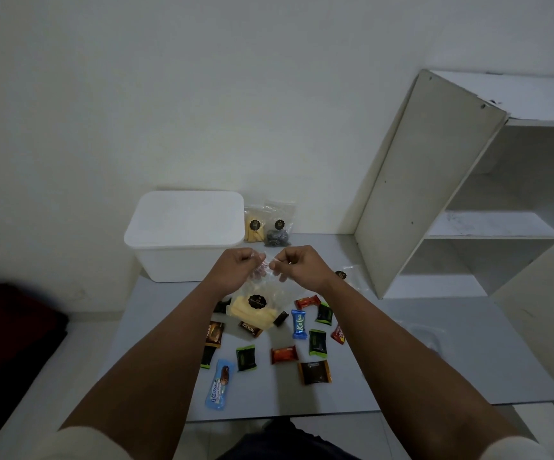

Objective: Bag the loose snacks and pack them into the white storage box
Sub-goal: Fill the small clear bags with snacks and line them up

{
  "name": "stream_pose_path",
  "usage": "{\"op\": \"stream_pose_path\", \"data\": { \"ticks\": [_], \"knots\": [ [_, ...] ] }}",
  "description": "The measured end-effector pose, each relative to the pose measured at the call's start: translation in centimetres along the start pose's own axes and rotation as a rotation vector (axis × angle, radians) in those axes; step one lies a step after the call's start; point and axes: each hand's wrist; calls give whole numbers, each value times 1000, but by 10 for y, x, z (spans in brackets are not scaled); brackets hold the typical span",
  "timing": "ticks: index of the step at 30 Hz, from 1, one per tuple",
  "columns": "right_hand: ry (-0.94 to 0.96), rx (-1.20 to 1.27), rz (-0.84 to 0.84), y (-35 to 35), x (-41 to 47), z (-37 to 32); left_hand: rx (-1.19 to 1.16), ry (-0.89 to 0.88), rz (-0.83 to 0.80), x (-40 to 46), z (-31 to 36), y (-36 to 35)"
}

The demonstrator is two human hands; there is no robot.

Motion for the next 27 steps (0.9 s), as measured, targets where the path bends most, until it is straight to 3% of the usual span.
{"op": "stream_pose_path", "data": {
  "ticks": [13, 27],
  "knots": [
    [-5, -10, 65, 2, -4, 9, -116, 43, 88, -1, -6, -5],
    [-89, 139, 115, 14, -10, 13, -150, 13, 156, 3, 2, -2]
  ]
}}
Point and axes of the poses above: each hand's wrist, its own x-axis towards the middle knuckle, its own y-axis out of the back of the hand, z = x × y, and after that the axes turned 1 degree about x, right-handed
